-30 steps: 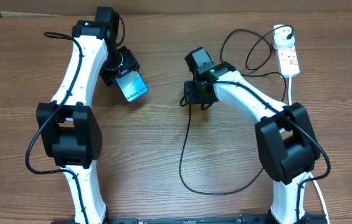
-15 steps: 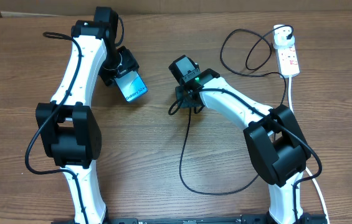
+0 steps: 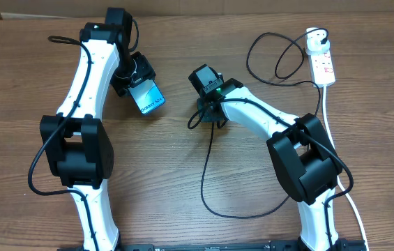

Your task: Plug charger to phone and switch on socket

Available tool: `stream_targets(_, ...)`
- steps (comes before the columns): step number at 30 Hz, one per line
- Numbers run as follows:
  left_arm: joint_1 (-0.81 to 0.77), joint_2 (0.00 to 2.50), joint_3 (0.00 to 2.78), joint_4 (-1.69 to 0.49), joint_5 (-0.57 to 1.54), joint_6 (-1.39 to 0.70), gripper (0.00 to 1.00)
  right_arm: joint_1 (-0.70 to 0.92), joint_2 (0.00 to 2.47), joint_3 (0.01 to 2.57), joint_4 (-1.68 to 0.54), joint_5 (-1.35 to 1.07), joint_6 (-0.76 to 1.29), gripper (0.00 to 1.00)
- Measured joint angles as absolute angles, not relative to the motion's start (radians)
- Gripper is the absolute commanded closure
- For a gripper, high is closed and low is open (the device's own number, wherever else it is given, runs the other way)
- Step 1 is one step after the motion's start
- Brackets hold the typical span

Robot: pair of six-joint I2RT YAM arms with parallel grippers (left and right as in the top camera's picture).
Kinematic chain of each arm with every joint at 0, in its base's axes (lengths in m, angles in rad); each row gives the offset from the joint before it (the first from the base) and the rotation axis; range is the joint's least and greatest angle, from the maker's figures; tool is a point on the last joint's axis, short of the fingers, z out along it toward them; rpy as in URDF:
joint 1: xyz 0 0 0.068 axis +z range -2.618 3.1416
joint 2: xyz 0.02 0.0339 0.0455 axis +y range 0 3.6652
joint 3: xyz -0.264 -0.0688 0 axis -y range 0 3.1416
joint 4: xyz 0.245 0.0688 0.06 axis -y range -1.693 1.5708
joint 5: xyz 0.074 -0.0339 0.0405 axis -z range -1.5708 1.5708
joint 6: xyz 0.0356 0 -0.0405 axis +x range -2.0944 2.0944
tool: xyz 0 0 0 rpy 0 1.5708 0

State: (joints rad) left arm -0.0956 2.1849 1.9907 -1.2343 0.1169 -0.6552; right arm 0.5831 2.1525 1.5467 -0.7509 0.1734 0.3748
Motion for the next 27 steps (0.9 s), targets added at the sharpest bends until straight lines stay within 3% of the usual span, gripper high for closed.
stream_targets(27,-0.075,2.185,1.991,-1.262,0.369,-0.655,0.48,0.423,2.152,1.565,-0.92,-0.038,0.456,0.67)
